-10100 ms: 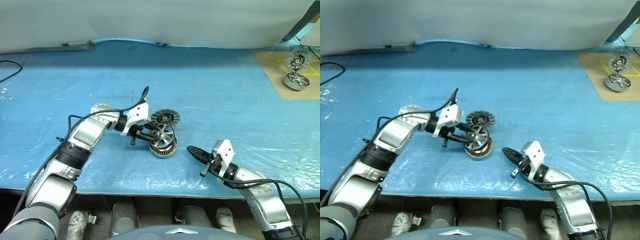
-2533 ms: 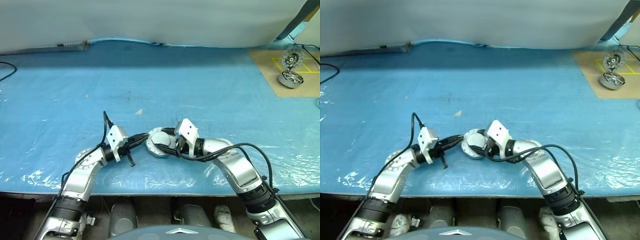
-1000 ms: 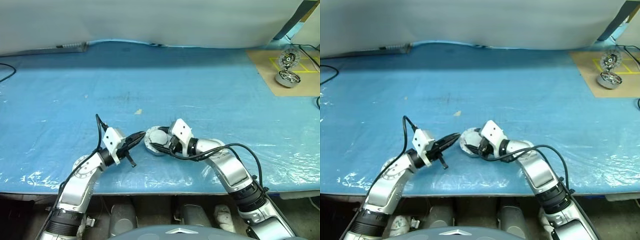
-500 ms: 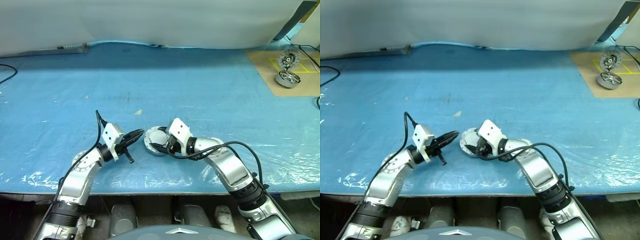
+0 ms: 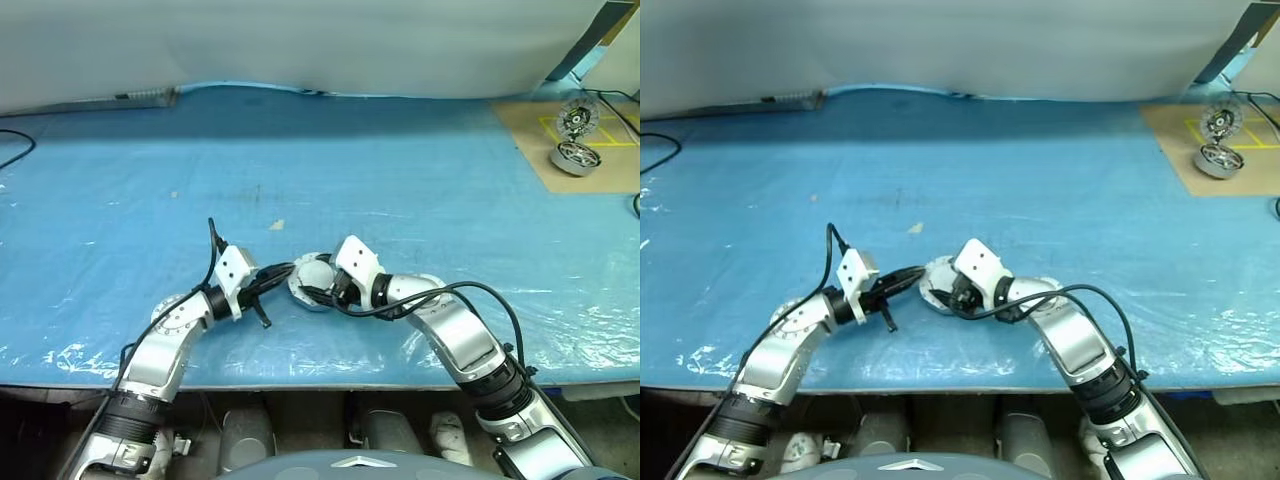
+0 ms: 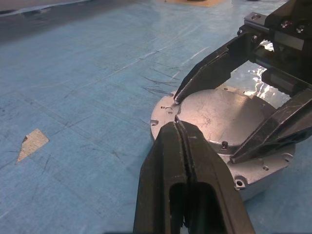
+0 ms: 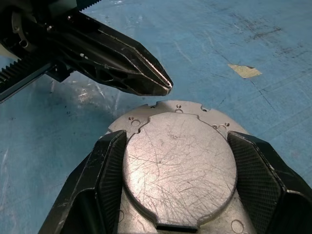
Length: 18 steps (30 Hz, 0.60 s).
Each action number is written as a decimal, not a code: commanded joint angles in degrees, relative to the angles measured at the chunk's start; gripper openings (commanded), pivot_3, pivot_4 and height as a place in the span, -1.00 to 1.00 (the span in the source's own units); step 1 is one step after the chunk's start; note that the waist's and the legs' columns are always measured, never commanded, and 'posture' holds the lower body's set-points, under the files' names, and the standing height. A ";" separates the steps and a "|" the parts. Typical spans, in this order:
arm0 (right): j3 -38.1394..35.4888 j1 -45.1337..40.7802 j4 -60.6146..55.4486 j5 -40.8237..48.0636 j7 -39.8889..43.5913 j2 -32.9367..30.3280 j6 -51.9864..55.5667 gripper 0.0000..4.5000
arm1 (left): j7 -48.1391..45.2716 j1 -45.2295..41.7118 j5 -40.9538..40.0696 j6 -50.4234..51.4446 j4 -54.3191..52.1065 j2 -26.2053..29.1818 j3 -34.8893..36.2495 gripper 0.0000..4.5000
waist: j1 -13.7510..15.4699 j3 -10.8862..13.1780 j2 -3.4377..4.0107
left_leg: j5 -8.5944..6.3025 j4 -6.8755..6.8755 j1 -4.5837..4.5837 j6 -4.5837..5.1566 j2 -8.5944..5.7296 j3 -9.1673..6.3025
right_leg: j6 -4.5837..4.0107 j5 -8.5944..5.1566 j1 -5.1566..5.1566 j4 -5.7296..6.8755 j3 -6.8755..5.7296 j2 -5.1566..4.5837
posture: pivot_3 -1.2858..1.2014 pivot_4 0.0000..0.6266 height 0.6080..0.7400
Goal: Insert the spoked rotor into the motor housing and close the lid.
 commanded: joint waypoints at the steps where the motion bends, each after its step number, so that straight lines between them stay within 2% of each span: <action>1: 0.48 0.50 1.52 -1.27 -1.40 0.12 2.08 0.32 | -0.66 -0.50 -1.44 0.94 -2.69 1.05 1.42 -1.00 | -0.02 0.00 0.00 | 0.00 0.00 0.00 0.00 -0.01 0.00 | 0.00 0.00 0.00 0.00 0.00 0.00 | 0.03 -0.52 1.00; 9: 2.58 0.74 1.93 -3.11 -1.93 -1.13 5.05 0.32 | -1.18 0.67 -2.54 2.88 -5.30 2.51 2.36 -1.00 | -0.03 -0.01 0.01 | 0.00 0.01 0.02 0.00 -0.01 0.00 | 0.06 -0.03 0.02 0.00 0.01 -0.01 | 0.03 -0.52 1.00; 18: 2.26 0.07 2.84 -3.59 -3.01 -0.05 2.96 0.32 | -1.66 1.68 -2.32 3.84 -6.38 4.46 2.89 -1.00 | -0.03 -0.02 0.03 | 0.00 0.01 0.03 0.00 -0.02 0.00 | 0.29 -0.17 0.03 0.00 0.01 -0.02 | 0.03 -0.52 1.00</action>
